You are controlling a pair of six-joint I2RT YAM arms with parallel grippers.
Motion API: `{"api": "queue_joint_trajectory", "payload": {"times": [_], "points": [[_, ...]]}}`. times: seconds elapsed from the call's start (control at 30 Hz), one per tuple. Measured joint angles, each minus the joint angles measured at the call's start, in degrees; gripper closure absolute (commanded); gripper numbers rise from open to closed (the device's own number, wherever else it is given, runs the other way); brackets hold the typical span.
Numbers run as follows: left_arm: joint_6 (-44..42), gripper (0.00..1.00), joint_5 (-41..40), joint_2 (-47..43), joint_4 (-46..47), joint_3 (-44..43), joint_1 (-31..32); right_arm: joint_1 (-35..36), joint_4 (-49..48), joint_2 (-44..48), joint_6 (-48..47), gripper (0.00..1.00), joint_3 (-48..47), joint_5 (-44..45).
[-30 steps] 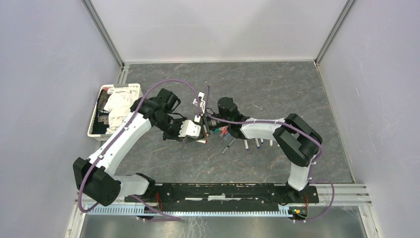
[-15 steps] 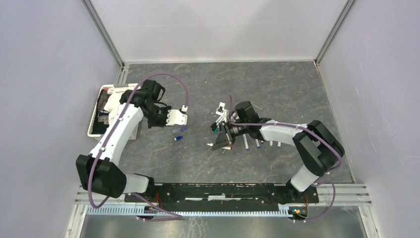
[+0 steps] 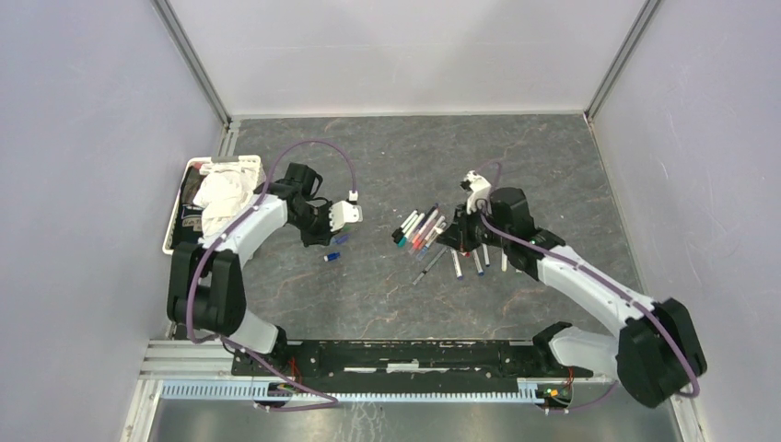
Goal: Open the pen caps
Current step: Place the pen cap at the center of the board.
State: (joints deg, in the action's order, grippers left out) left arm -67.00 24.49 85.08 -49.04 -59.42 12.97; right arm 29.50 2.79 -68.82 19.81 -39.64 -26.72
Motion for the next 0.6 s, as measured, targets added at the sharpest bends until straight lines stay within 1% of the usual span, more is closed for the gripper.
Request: {"api": "queue_joint_trajectory", "payload": {"times": [0.2, 0.23, 0.4, 0.5, 0.57, 0.6], "points": [[4.5, 0.97, -2.6, 8.3, 9.6, 0.7, 0.0, -4.9, 4.2, 7.9, -0.5, 1.0, 4.9, 12.8], [4.9, 0.93, -3.1, 9.1, 10.5, 0.7, 0.0, -5.3, 4.8, 8.4, -0.6, 1.0, 5.1, 14.4], [6.3, 0.62, -3.8, 11.0, 13.4, 0.7, 0.0, -6.8, 5.4, 9.5, -1.0, 1.0, 6.4, 22.5], [7.1, 0.55, -4.0, 11.0, 13.7, 0.7, 0.0, -7.1, 4.6, 9.3, -1.1, 1.0, 8.0, 27.2], [7.5, 0.53, -4.0, 11.0, 13.6, 0.7, 0.0, -7.1, 4.0, 8.7, -1.1, 1.0, 8.9, 30.0], [7.6, 0.5, -3.9, 11.0, 13.6, 0.7, 0.0, -7.1, 3.4, 8.1, -1.2, 1.0, 9.3, 31.5]]}}
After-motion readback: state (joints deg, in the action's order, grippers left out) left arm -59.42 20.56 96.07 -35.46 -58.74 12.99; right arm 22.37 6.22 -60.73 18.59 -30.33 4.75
